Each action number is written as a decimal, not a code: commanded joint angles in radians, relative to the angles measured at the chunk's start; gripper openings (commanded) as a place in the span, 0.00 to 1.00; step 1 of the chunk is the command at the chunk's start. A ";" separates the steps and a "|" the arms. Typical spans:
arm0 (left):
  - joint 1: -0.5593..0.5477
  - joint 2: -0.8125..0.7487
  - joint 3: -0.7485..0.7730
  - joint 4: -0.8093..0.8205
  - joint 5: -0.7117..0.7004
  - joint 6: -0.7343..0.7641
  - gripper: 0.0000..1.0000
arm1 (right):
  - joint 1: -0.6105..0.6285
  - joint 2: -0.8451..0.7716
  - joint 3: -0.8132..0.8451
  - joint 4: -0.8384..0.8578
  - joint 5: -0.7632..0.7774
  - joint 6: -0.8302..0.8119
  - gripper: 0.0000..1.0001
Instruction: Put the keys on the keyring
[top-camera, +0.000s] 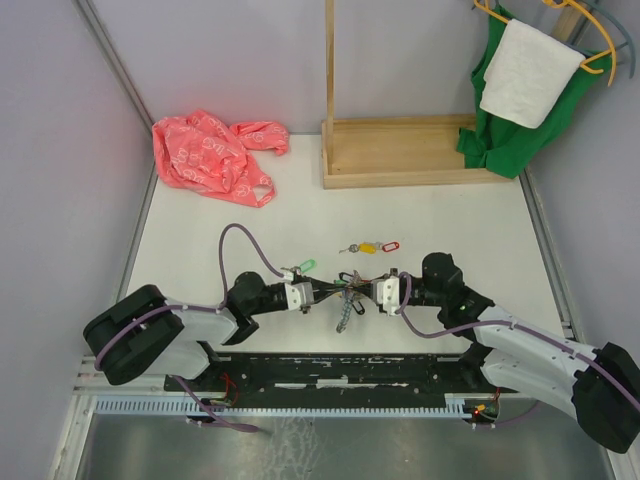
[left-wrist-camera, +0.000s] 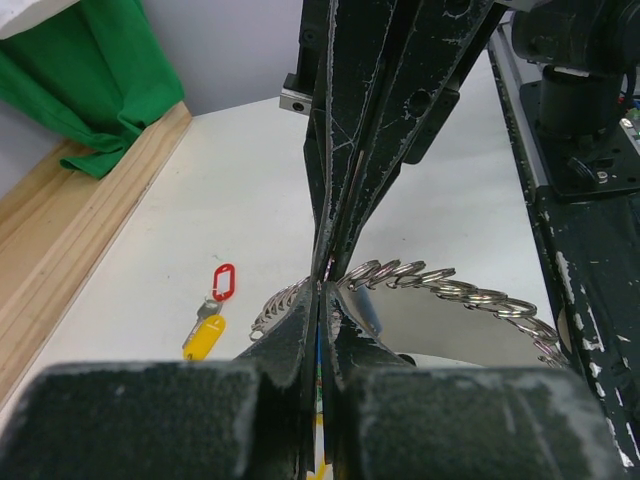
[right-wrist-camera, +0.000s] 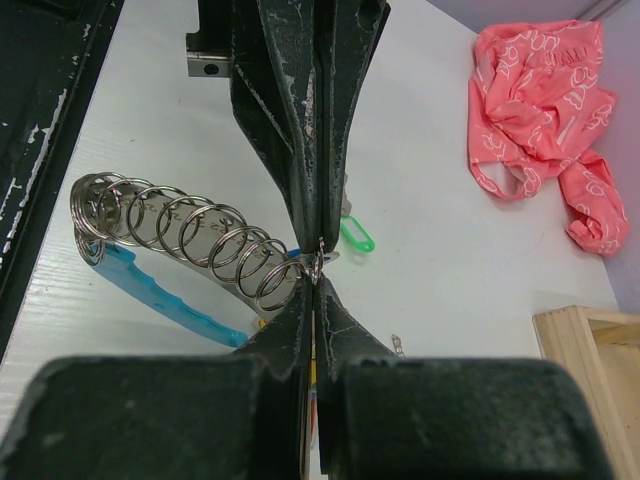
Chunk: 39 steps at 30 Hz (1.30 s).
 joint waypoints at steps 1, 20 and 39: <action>0.025 -0.026 0.015 0.027 0.062 -0.056 0.03 | 0.007 -0.047 0.019 0.070 -0.039 -0.029 0.01; 0.165 0.083 0.042 0.155 0.302 -0.315 0.03 | -0.009 -0.005 -0.120 0.542 -0.009 0.210 0.01; 0.174 0.165 0.079 0.159 0.286 -0.402 0.15 | -0.012 0.093 -0.158 0.861 0.006 0.330 0.01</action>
